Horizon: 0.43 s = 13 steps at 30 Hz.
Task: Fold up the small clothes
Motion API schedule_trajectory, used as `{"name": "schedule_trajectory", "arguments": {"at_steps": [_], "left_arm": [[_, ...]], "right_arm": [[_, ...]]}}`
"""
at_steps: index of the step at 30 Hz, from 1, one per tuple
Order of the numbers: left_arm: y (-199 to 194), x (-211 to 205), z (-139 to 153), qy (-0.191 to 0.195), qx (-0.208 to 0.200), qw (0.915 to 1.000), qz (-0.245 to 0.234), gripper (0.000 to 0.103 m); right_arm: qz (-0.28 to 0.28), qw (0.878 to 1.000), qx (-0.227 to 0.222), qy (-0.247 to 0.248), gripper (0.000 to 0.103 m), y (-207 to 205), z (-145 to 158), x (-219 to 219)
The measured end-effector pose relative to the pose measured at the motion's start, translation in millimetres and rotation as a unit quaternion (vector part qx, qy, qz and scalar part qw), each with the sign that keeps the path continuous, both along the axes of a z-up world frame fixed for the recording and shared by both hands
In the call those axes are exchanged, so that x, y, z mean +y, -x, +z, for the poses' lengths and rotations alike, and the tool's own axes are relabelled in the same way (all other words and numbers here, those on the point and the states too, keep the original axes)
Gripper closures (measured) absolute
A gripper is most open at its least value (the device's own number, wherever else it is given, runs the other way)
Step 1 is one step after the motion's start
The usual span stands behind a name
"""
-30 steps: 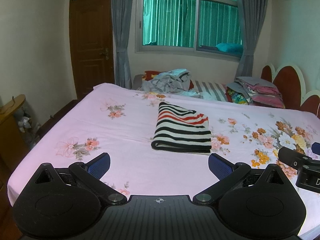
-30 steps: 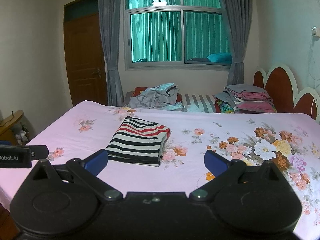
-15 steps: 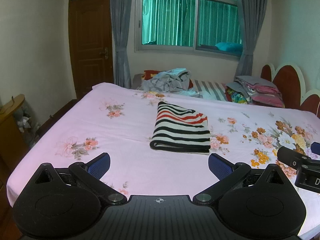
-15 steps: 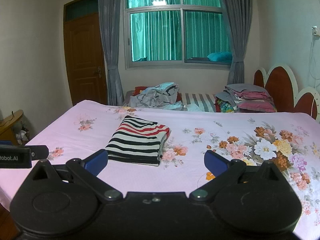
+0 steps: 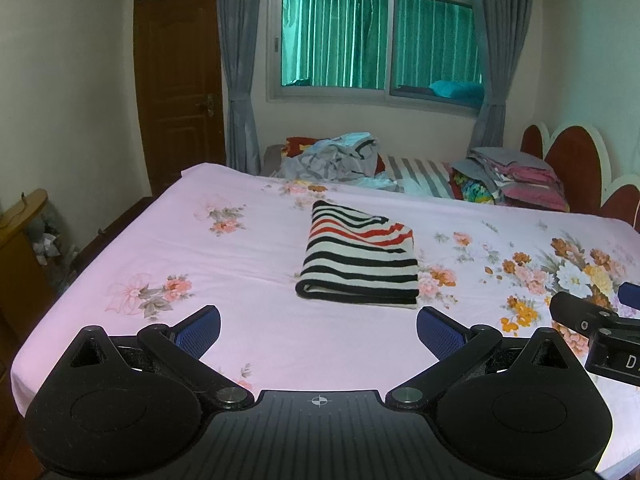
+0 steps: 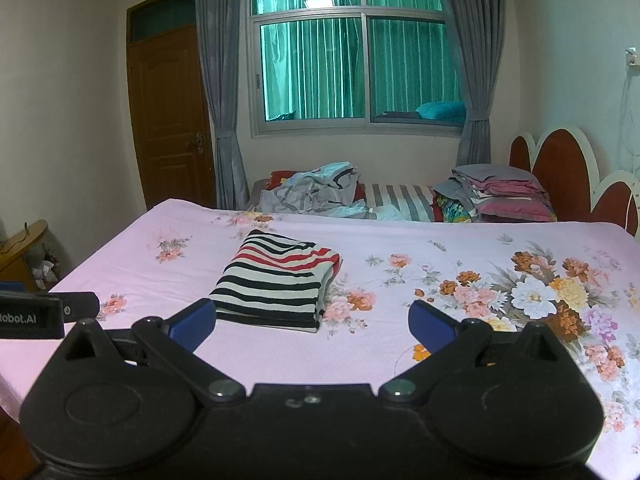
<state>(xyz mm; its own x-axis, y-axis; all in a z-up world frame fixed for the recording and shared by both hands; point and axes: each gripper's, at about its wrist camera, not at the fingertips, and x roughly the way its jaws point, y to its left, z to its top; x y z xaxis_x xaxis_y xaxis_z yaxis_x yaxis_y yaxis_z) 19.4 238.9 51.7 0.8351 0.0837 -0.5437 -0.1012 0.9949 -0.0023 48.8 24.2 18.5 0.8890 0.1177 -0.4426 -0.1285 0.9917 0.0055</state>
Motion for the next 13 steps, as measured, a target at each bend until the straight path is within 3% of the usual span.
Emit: {"name": "schedule_trajectory", "arguments": {"at_steps": [13], "left_arm": [[-29.2,-4.7,-9.1,0.004,0.014,0.9999,-0.01,0.0]], "right_arm": [[-0.002,1.0,0.017,0.0,0.0,-20.5,-12.1,-8.4]]}}
